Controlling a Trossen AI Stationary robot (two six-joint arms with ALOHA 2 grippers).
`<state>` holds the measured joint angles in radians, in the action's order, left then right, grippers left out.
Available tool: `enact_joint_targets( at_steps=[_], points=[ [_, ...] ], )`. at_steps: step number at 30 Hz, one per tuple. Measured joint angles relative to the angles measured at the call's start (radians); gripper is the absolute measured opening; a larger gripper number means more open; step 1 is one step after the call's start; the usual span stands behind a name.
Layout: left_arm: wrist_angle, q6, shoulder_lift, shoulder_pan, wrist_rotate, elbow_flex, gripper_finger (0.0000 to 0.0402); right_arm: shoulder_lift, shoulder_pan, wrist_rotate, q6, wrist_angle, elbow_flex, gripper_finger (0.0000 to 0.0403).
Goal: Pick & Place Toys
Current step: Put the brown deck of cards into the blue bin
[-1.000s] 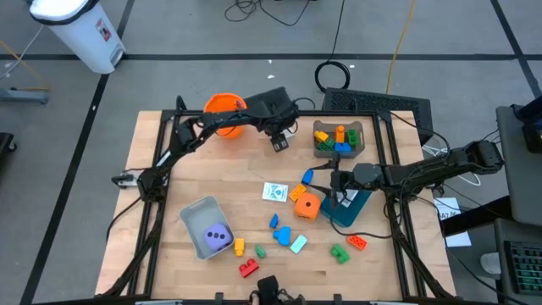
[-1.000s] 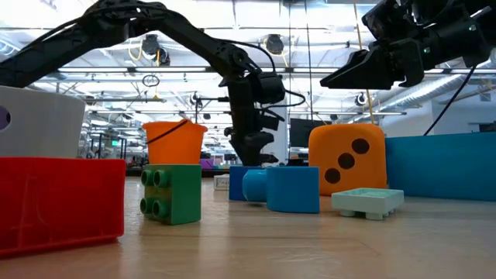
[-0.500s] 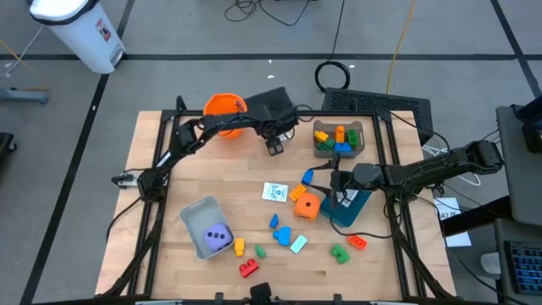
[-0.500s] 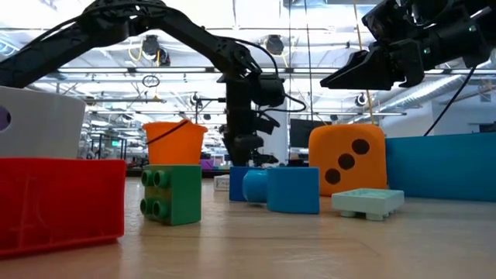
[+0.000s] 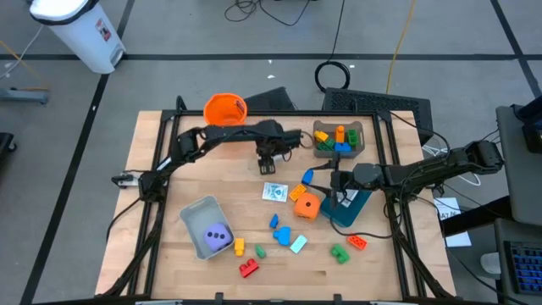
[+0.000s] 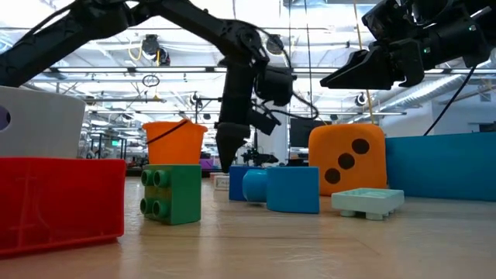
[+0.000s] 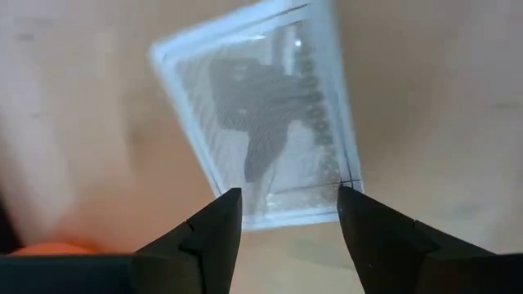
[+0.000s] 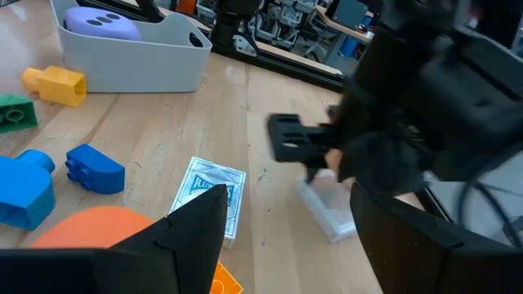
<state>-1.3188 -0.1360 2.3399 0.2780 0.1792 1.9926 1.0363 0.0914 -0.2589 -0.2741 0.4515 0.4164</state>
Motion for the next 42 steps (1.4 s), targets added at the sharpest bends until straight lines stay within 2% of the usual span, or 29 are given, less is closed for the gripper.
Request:
enact_joint_targets(
  at_steps=[11, 19, 23, 28, 32, 36, 38, 42],
  points=[
    [-0.025, 0.019, -0.143, -0.095, 0.05, 0.008, 0.0211, 0.0, 0.0, 0.0, 0.0, -0.015, 0.0, 0.0254],
    [0.013, 0.103, -0.229, -0.11, 0.056, 0.009, 0.0211, 0.0, 0.0, 0.001, 0.0, -0.007, 0.0, 0.0254],
    [0.046, 0.207, -0.23, -0.092, 0.064, 0.009, 0.0215, 0.0, 0.0, 0.002, 0.0, -0.006, 0.0, 0.0254],
    [0.034, 0.321, -0.215, -0.033, 0.044, 0.005, 0.0256, 0.0, 0.0, 0.002, 0.0, -0.006, 0.0, 0.0254],
    [0.07, 0.352, -0.204, 0.008, -0.017, 0.005, 0.0318, 0.0, 0.0, 0.002, 0.0, -0.007, 0.0, 0.0254],
    [0.125, 0.363, -0.193, 0.036, -0.031, 0.001, 0.0386, 0.0, 0.001, 0.002, 0.0, -0.01, 0.0, 0.0254],
    [0.128, 0.366, -0.186, 0.045, -0.04, -0.001, 0.0392, 0.0, 0.002, 0.002, 0.0, -0.01, 0.0, 0.0254],
    [0.133, 0.4, -0.166, 0.057, -0.05, -0.005, 0.0376, 0.0, 0.002, 0.002, 0.0, -0.011, 0.0, 0.0254]
  ],
)
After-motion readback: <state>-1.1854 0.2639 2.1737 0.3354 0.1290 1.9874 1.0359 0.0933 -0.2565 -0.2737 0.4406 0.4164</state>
